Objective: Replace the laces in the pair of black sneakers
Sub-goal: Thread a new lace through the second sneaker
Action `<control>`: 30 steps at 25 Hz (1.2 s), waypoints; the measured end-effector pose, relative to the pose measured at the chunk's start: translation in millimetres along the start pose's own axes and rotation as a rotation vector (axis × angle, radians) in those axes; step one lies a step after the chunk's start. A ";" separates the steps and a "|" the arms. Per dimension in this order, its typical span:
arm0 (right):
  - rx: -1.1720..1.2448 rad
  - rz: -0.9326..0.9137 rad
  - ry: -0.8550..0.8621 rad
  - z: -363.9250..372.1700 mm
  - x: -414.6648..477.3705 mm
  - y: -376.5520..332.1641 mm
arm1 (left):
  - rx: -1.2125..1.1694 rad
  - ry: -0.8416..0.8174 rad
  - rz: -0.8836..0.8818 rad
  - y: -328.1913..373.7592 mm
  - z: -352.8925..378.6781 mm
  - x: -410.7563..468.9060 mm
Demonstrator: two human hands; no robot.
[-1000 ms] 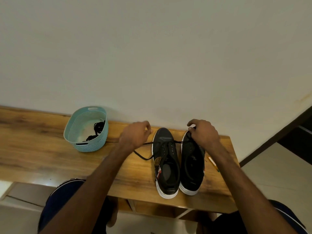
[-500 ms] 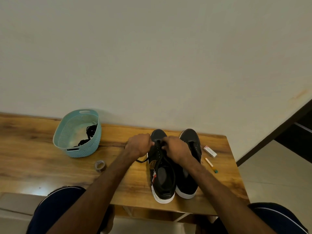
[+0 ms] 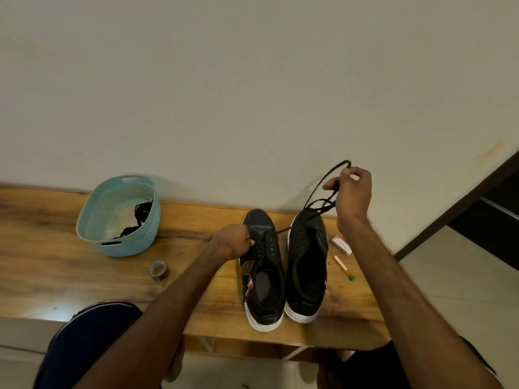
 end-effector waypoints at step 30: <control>-1.204 -0.324 -0.812 68.3 -41.0 90.9 | 0.227 0.110 0.053 -6.2 -25.6 3.8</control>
Point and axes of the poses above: each hand's wrist, its own x-axis towards the middle knuckle, its own z-axis out of the palm, y = z × x, the point moved 3 cm from there along x, towards the middle knuckle, and after that the axes turned 1 degree about x, right-handed, at the moved point
